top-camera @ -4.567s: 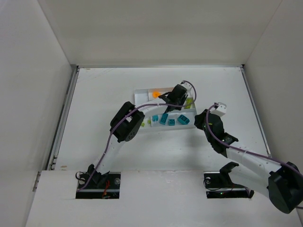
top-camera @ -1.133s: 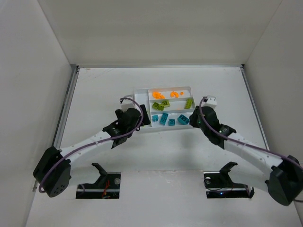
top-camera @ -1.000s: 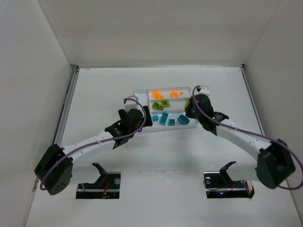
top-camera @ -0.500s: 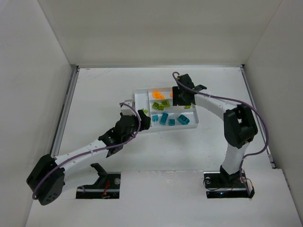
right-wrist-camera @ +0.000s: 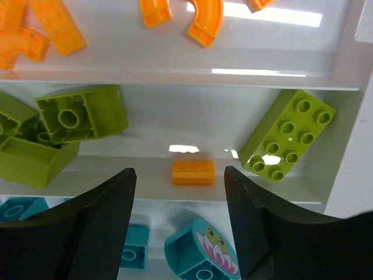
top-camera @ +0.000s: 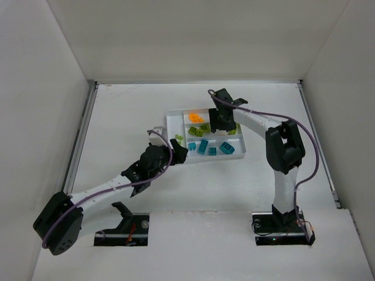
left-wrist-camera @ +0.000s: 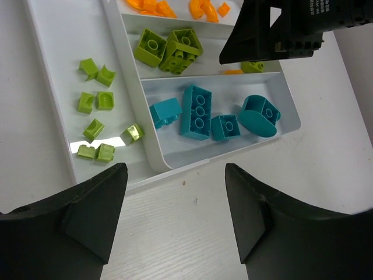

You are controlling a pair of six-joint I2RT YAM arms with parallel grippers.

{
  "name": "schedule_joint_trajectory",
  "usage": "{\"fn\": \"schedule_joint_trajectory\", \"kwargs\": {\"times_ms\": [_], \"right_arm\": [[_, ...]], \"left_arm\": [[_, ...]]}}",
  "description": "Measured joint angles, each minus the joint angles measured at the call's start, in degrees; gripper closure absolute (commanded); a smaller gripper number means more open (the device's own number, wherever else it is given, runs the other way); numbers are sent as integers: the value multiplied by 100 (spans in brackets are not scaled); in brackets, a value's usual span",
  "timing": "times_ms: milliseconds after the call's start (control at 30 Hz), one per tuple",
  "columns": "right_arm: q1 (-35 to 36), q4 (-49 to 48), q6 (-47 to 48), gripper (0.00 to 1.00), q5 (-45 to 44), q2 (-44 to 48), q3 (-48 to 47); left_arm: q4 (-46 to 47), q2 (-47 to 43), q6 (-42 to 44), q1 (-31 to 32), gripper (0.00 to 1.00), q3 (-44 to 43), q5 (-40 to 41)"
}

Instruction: Sort the legos into containers by color

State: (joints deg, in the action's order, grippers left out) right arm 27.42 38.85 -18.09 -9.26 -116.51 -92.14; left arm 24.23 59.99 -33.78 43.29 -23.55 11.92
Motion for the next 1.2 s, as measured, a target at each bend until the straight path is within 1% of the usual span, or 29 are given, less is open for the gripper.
{"fn": "schedule_joint_trajectory", "kwargs": {"times_ms": [67, 167, 300, 400, 600, 667, 700, 900, 1000, 1200], "right_arm": [[2, 87, -4, 33, -4, -57, -2], [2, 179, -4, 31, -52, -101, -2], [2, 251, -7, 23, -120, -155, -2], [2, 249, -9, 22, -155, -210, -2], [2, 221, -28, 27, -144, -245, -4], [2, 170, -31, 32, -144, -313, -4], [0, 140, -33, 37, -142, -356, -4], [-7, 33, -92, 58, -33, -428, -15], [-2, 2, -114, 64, -20, -428, -11], [4, -203, -129, 66, -59, -315, 155]], "left_arm": [[7, -26, -17, -11, 34, 35, -33], [7, -92, -31, -28, 34, 63, -66], [42, -179, -42, -28, 34, 66, -87], [46, -197, -44, -28, 34, 66, -98], [46, -229, -61, -48, 34, 68, -101], [46, -245, -61, -66, 34, 68, -103], [46, -249, -61, -70, 34, 68, -101], [48, -295, -61, -140, 34, 79, -101], [57, -330, -63, -146, 34, 118, -101], [55, -348, -63, -168, 34, 146, -103]]}}
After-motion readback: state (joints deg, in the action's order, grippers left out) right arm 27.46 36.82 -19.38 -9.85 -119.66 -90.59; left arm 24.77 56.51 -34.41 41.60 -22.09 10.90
